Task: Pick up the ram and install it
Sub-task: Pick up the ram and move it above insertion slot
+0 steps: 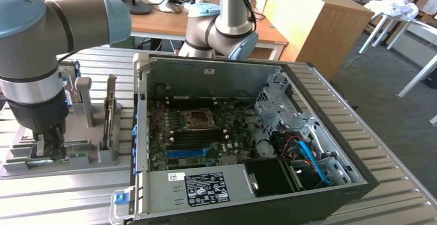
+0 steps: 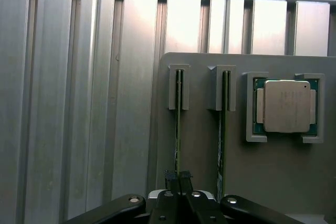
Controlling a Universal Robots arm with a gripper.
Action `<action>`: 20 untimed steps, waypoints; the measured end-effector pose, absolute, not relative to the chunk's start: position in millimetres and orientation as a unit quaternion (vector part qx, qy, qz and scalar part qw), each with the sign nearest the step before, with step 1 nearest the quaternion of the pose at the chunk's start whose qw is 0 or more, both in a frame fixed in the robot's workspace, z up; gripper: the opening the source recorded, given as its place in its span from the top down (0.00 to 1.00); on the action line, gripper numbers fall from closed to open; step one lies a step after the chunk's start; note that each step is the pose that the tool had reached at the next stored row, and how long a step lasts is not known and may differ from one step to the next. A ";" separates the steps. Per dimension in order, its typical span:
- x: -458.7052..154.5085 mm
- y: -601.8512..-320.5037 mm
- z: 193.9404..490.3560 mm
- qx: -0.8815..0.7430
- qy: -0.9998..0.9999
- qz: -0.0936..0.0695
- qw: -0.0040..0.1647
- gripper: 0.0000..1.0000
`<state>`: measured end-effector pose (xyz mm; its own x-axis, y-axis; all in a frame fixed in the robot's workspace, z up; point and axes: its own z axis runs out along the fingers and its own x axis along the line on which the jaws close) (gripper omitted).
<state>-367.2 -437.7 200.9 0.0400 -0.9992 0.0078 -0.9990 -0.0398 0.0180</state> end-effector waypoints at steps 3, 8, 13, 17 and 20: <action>-367.2 -437.6 202.2 0.721 -0.693 -0.003 0.009 0.88; -366.8 -437.8 205.8 0.721 -0.693 -0.003 0.009 0.88; -366.2 -437.9 210.4 0.721 -0.693 -0.004 0.009 0.88; -365.8 -438.0 214.9 0.721 -0.693 -0.004 0.009 0.88; -365.6 -438.0 219.7 0.721 -0.693 -0.004 0.009 0.88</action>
<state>-365.6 -438.0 219.7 0.0397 -0.9992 0.0076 -0.9990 -0.0395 0.0184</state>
